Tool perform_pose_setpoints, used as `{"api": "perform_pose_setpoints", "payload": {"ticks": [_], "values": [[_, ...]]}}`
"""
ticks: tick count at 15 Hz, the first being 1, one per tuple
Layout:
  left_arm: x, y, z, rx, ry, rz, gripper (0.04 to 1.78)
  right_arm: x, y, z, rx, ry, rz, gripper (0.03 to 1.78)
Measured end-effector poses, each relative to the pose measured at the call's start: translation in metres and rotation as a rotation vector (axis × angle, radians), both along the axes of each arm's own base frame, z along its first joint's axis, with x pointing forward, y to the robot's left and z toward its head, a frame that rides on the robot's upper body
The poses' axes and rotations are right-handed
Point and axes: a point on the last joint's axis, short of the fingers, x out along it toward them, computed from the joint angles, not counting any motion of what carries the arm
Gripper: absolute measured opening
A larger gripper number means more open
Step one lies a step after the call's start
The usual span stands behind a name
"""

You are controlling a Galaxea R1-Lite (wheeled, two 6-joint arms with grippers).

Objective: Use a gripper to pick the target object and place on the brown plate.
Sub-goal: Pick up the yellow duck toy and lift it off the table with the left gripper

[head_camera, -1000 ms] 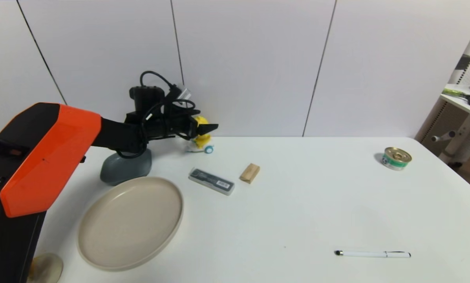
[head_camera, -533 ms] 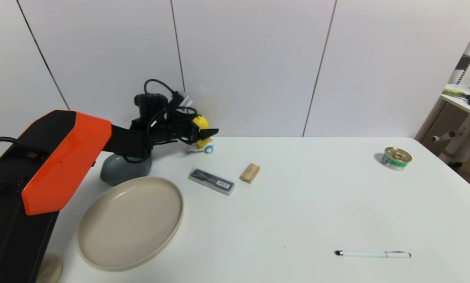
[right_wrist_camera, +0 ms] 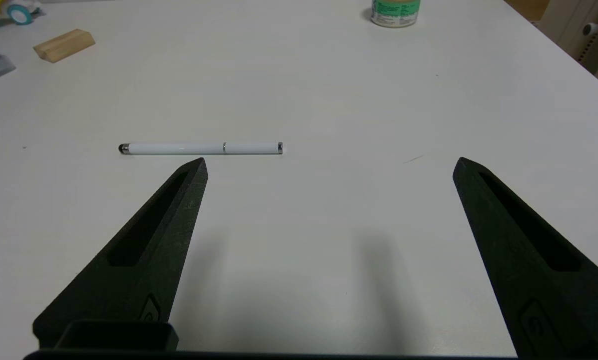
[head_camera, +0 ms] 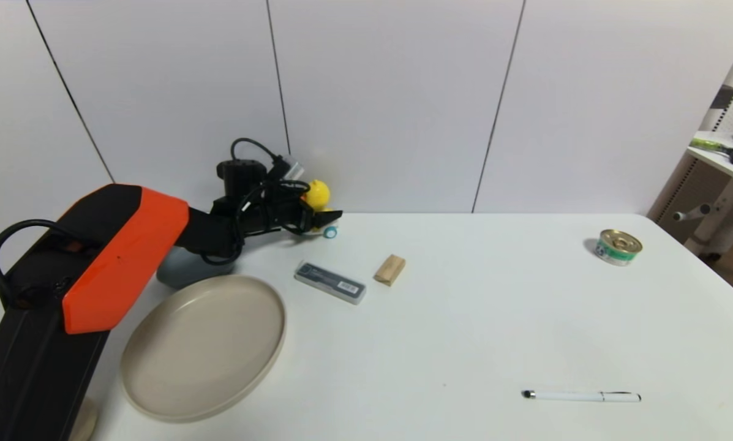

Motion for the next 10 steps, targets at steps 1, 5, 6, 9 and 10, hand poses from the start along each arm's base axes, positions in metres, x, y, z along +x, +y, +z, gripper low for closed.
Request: {"api": "perform_pose_setpoints", "payload": {"ticks": [1,5,6,9,10], "values": [[0.0009,-0.0004,-0.0006,-0.003,-0.003,-0.001,1.69,0.0,0.0,0.0,0.0,0.0,0.0,1.7],[0.0043,-0.002,0.0015,-0.048,-0.026,0.0,1.69,0.0,0.0,0.0002,0.0,-0.001,0.0,1.7],[0.0046,-0.002,0.0013,-0.049,-0.027,0.0,1.69,0.0,0.0,0.0002,0.0,-0.001,0.001,1.7],[0.0049,-0.0018,0.0013,-0.06,-0.018,0.003,1.69,0.0,0.0,0.0002,0.0,-0.001,0.0,1.7],[0.0051,-0.0017,0.0021,-0.062,-0.021,0.007,1.5,0.0,0.0,0.0001,0.0,0.0,0.0,1.7]]}}
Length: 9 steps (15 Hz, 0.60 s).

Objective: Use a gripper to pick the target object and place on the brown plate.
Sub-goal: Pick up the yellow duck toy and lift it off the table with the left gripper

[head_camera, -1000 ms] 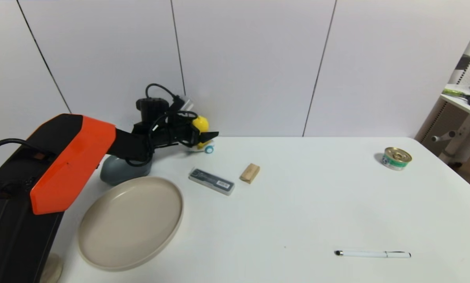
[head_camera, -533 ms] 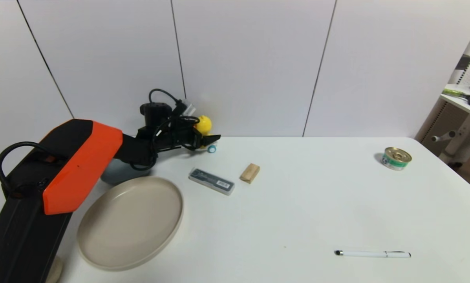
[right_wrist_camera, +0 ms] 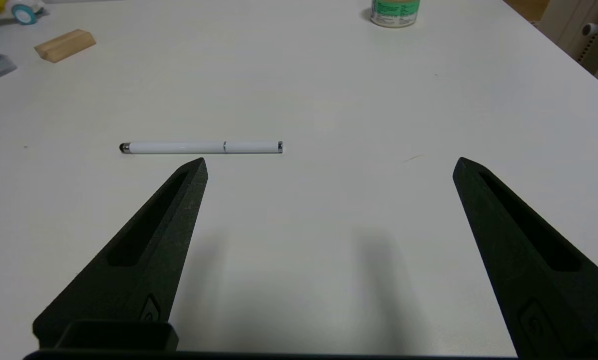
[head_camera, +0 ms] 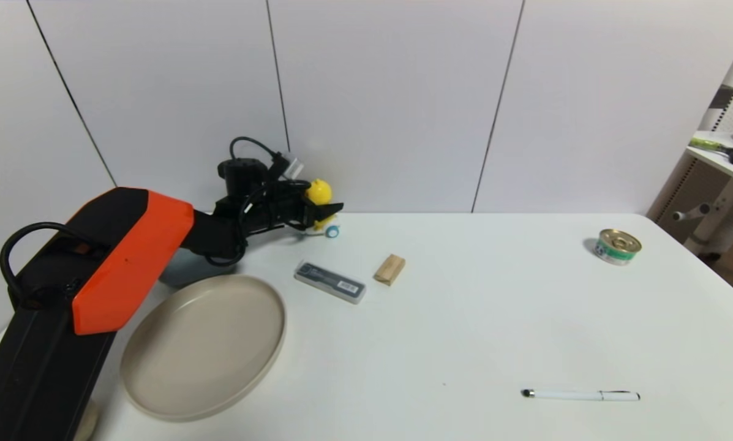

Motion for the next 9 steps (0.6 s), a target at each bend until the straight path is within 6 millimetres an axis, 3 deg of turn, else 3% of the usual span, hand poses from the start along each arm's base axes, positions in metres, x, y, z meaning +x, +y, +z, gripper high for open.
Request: {"api": "perform_pose_setpoints", "payload": {"ticks": [2,6,7,9], "values": [[0.0002,0.0007,0.0002,0.005,-0.007,0.003,1.18,0.0,0.0,0.0,0.0,0.0,0.0,1.7],[-0.0002,-0.0007,0.0,0.007,-0.009,-0.003,0.76,0.0,0.0,0.0,0.0,0.0,0.0,1.7],[-0.0002,-0.0005,-0.0003,0.007,-0.007,-0.001,0.41,0.0,0.0,0.0,0.0,0.0,0.0,1.7],[-0.0003,-0.0007,0.0005,0.006,-0.012,-0.003,0.39,0.0,0.0,0.0,0.0,0.0,0.0,1.7]]}}
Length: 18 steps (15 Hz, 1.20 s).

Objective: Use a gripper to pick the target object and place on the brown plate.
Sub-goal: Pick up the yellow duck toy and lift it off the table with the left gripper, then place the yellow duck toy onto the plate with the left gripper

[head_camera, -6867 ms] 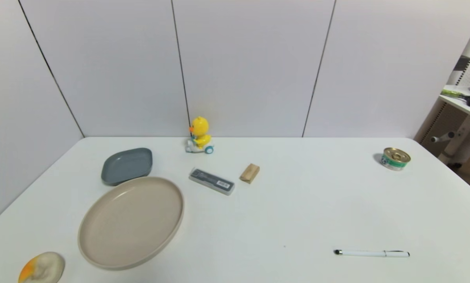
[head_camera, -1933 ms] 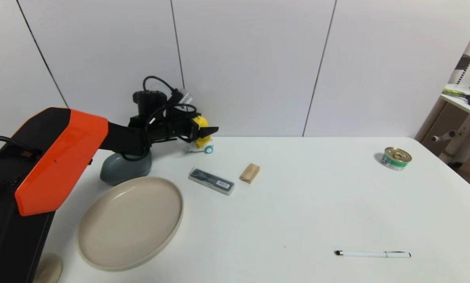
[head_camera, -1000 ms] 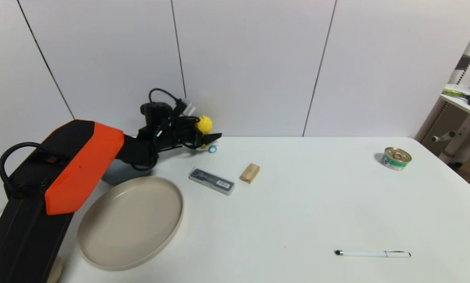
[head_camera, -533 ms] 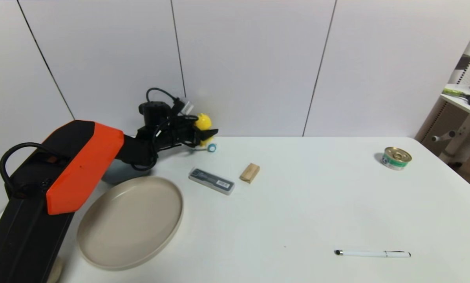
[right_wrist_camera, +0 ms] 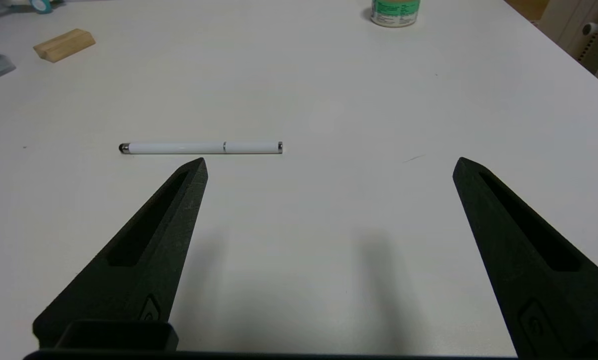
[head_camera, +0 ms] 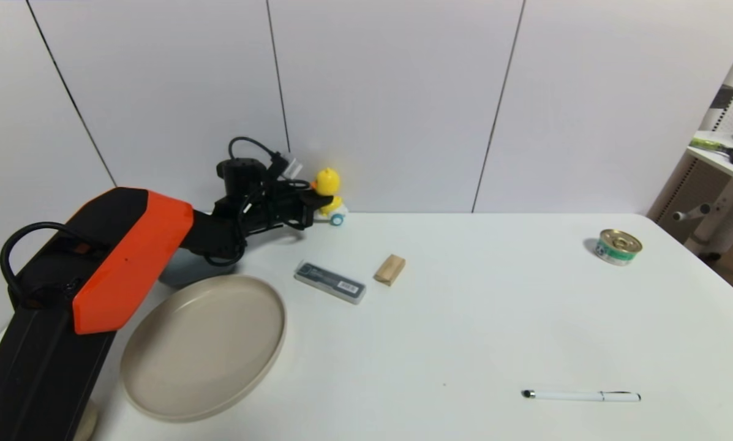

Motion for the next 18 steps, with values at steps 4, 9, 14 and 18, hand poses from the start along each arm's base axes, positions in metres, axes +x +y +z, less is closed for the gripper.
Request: {"api": "perform_pose_setpoints", "payload": {"ticks": [4,9,14,18], "values": [[-0.002,0.0,0.012,-0.008,-0.043,0.002,0.39,0.0,0.0,0.0,0.0,0.0,0.0,1.7],[-0.013,0.004,0.037,-0.013,-0.075,0.004,0.39,0.0,0.0,0.0,-0.001,0.0,0.0,1.7],[-0.056,0.013,0.08,-0.003,-0.059,0.048,0.39,0.0,0.0,0.0,0.0,0.0,0.0,1.7],[-0.122,0.031,0.111,0.036,-0.022,0.123,0.39,0.0,0.0,0.0,0.0,0.0,0.0,1.7]]}}
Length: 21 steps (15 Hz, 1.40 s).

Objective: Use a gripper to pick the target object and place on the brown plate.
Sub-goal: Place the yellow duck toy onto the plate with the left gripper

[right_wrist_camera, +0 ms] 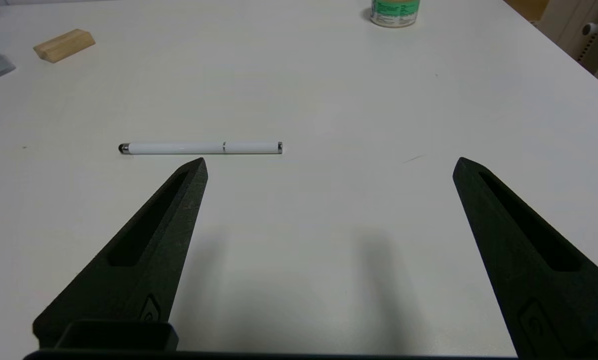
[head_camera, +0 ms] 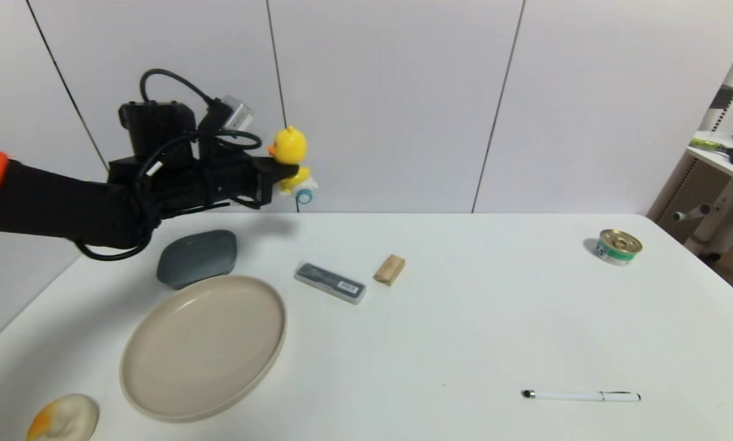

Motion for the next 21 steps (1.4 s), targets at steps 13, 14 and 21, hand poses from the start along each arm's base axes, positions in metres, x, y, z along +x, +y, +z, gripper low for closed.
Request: {"api": "perform_pose_setpoints", "payload": {"ticks": [13,14,21], "values": [[-0.187,0.049,-0.05,0.137,0.303,0.184,0.39,0.0,0.0,0.0,0.0,0.0,0.0,1.7],[-0.189,0.05,-0.053,0.135,0.297,0.186,0.39,0.0,0.0,0.0,0.0,0.0,0.0,1.7],[-0.184,0.049,-0.063,0.116,0.267,0.181,0.74,0.0,0.0,0.0,0.0,-0.001,0.001,1.7]]}}
